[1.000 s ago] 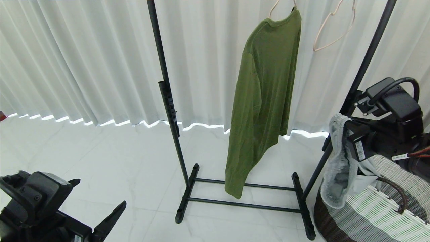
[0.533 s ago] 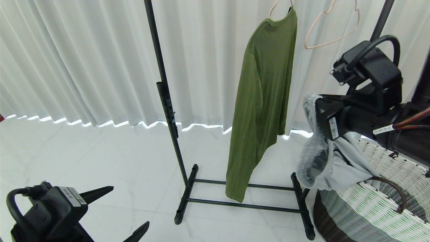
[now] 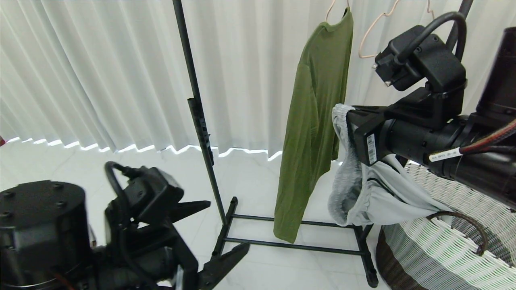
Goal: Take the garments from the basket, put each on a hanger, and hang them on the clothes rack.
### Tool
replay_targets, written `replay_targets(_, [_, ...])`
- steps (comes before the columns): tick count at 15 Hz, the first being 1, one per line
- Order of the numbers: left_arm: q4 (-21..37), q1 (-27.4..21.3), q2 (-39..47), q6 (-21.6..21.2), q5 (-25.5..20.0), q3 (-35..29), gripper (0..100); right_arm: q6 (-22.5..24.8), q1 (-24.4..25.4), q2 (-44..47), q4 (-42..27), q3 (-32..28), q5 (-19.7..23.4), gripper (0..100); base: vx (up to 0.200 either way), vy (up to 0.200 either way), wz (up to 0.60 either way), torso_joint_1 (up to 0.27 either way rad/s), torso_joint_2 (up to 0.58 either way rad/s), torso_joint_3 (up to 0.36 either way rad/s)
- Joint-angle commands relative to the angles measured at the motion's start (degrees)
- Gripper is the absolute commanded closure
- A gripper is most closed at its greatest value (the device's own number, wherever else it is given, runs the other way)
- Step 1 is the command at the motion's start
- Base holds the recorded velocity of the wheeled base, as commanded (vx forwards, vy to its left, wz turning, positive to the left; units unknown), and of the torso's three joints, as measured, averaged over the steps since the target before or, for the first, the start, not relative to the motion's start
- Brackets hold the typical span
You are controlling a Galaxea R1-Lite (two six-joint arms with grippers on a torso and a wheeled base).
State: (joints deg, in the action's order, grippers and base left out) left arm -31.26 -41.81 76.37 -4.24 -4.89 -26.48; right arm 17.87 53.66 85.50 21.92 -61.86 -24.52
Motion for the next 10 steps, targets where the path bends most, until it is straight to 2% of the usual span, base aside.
replay_targets(1, [-0.03,-5.74,12.04,8.90,-0.39,-8.68,0,-0.03,1.00,-0.51,0.05,-0.81,-0.01,100,0.000,0.000,0.00,0.000,0.00,0.000])
replay_targets(5, [-0.12,-5.12,24.96,17.69,-0.30,-20.46,0,-0.91,1.97,-1.57,-0.12,-1.34,0.08,100,0.000,0.000,0.00,0.000,0.00,0.000])
replay_targets(6, [-0.12,-4.59,29.36,20.77,0.14,-24.67,0,-0.91,2.24,-2.80,-2.06,-1.87,0.08,100,0.000,0.000,0.00,0.000,0.00,0.000])
replay_targets(8, [-0.12,-3.54,35.77,22.26,2.87,-30.56,0,-1.17,3.20,-5.08,-6.89,-3.71,0.17,100,0.000,0.000,0.00,0.000,0.00,0.000])
replay_targets(10, [-0.12,-3.19,38.94,22.61,3.22,-33.64,0,-2.14,3.47,-6.32,-9.61,-4.85,0.17,100,0.000,0.000,0.00,0.000,0.00,0.000])
